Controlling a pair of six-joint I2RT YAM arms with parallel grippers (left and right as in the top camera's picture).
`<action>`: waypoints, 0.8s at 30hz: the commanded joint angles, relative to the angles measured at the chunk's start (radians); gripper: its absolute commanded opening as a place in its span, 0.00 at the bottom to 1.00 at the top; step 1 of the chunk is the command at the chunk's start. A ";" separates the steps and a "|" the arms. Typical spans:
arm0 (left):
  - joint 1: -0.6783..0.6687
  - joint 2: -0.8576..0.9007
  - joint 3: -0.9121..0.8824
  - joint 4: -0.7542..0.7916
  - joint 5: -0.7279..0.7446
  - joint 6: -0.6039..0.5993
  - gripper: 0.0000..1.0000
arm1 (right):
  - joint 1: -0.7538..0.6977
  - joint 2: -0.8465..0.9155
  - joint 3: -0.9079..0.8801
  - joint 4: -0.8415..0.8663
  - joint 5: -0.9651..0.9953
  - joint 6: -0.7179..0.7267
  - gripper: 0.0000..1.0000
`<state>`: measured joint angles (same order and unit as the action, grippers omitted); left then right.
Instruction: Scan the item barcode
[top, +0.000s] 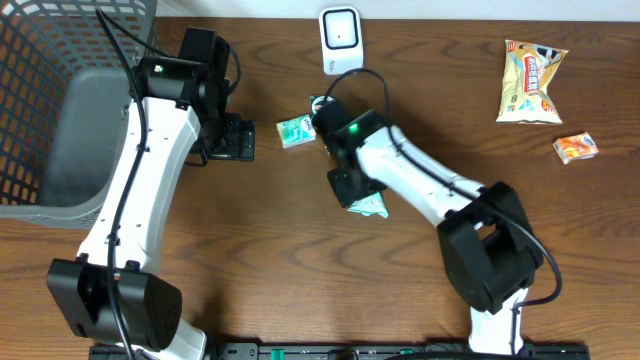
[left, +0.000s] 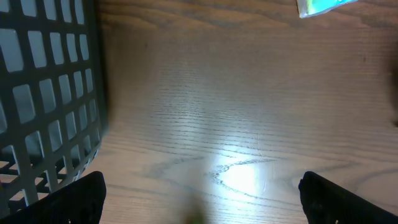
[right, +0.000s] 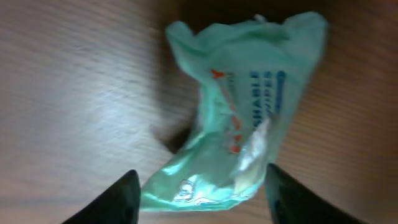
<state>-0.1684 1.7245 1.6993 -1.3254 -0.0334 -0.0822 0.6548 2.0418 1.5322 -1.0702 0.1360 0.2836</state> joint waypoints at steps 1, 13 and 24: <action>0.003 0.003 -0.003 0.000 -0.016 -0.009 0.98 | 0.025 -0.011 -0.043 0.035 0.150 0.087 0.65; 0.003 0.003 -0.003 0.000 -0.016 -0.009 0.98 | 0.020 -0.011 -0.206 0.221 0.141 0.106 0.47; 0.003 0.003 -0.003 0.000 -0.016 -0.010 0.98 | -0.127 -0.035 -0.012 0.072 -0.298 -0.024 0.08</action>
<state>-0.1684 1.7245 1.6993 -1.3258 -0.0334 -0.0822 0.5861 2.0277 1.4414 -0.9756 0.0753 0.3481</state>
